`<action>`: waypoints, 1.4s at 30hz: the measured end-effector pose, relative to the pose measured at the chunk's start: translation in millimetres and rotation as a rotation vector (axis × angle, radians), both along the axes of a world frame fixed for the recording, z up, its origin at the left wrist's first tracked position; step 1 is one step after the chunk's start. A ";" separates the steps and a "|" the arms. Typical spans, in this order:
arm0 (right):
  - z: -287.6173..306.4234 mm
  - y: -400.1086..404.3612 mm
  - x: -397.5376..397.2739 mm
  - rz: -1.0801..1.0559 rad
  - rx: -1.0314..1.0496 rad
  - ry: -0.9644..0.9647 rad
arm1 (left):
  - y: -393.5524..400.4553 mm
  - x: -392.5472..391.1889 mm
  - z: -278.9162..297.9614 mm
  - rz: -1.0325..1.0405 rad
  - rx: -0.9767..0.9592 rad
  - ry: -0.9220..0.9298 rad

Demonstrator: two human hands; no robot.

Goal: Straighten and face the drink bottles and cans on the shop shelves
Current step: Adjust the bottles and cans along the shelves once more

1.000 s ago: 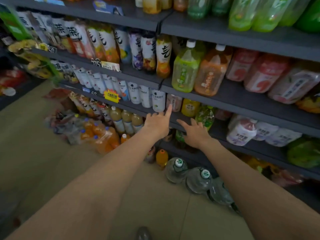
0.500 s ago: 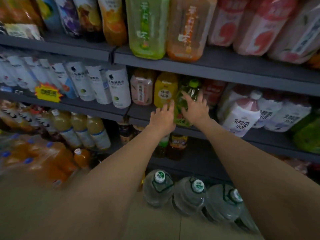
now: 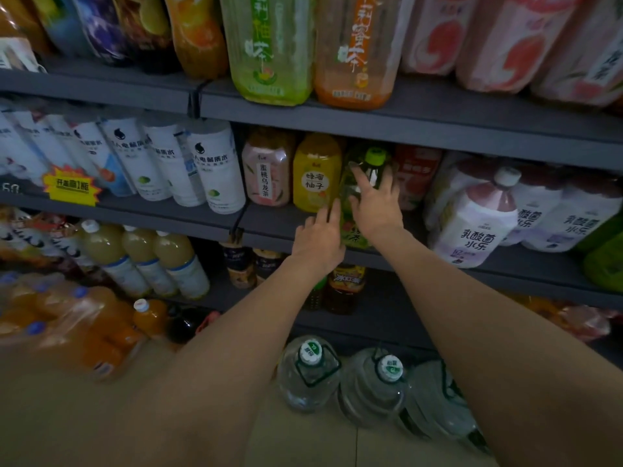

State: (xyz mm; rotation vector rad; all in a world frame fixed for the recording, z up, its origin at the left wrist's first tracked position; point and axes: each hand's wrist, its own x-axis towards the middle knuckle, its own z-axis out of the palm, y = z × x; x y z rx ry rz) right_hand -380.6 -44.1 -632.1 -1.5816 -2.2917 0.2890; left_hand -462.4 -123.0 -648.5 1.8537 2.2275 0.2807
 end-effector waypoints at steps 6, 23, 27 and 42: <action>-11.4 -25.9 26.2 0.084 0.036 -0.125 | -3.2 16.3 6.2 -0.002 0.026 0.027; 65.6 -95.8 181.2 -0.248 -0.213 -0.282 | -30.6 153.8 96.7 -0.328 -0.154 0.149; 83.1 -102.5 199.7 -0.189 -0.239 -0.286 | -43.6 160.5 109.7 -0.318 -0.206 0.188; 148.3 -137.7 107.4 0.216 -0.279 -0.301 | -94.2 83.2 180.4 -0.044 -0.034 0.157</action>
